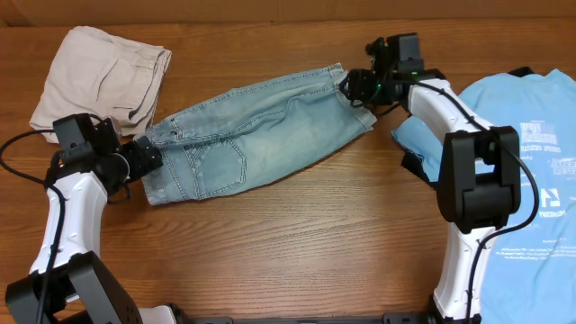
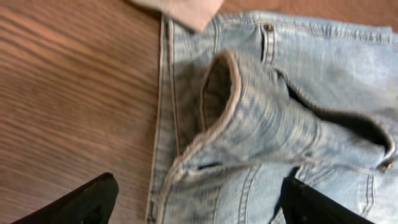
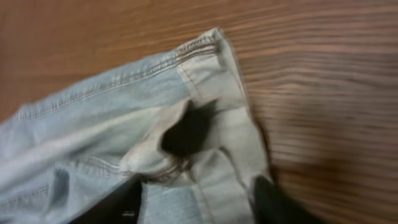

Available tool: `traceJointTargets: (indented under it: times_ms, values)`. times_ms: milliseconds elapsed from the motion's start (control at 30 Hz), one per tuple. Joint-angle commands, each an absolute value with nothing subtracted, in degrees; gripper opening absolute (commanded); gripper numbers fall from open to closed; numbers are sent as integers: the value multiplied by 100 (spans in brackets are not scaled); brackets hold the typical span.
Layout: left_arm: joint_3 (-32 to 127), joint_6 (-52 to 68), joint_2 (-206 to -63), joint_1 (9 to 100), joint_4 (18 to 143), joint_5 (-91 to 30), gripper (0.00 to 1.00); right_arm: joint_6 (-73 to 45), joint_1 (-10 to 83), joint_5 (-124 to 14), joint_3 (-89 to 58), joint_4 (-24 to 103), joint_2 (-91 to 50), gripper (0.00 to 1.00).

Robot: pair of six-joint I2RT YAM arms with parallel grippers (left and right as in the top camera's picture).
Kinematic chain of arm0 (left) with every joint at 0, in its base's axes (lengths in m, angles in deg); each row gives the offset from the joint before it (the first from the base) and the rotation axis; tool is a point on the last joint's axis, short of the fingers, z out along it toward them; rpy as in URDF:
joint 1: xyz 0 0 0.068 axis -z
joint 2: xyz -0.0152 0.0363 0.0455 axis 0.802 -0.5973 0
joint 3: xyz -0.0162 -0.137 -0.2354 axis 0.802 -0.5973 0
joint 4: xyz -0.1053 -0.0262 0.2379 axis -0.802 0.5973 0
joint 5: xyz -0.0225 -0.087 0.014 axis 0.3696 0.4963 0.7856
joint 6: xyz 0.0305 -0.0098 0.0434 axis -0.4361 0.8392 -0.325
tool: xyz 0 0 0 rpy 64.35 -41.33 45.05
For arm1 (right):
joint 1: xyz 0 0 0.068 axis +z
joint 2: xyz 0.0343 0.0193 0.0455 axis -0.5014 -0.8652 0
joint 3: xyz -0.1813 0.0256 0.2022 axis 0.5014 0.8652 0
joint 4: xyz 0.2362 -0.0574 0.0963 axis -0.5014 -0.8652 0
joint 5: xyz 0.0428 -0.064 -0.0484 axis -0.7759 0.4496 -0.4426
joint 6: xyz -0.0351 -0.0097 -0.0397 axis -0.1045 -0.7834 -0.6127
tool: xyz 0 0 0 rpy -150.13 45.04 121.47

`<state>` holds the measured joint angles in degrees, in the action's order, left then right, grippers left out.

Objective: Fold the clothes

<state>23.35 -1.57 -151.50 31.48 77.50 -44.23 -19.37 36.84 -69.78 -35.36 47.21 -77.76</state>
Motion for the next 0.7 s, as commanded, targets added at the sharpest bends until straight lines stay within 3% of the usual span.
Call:
traceJointTargets:
  times_ms: [0, 367, 500, 567, 667]
  values:
    - [2431, -235, -15120, 3148, 7660, -4471, 87, -2018, 3677, -7198, -3556, 4791, -7516, 65]
    - [2431, -205, -15120, 3148, 7798, -4480, 87, -2228, 3981, -7203, -3556, 5242, -7787, 53]
    - [2431, -200, -15120, 3148, 7752, -4502, 87, -2230, 3974, -7200, -3558, 5226, -7767, 21]
    - [2431, -198, -15120, 3148, 7688, -4502, 88, -2217, 3926, -7205, -3558, 5215, -7665, 13]
    - [2431, -106, -15120, 3148, 7535, -4476, 90, -2206, 3845, -7253, -3558, 5202, -7429, 8]
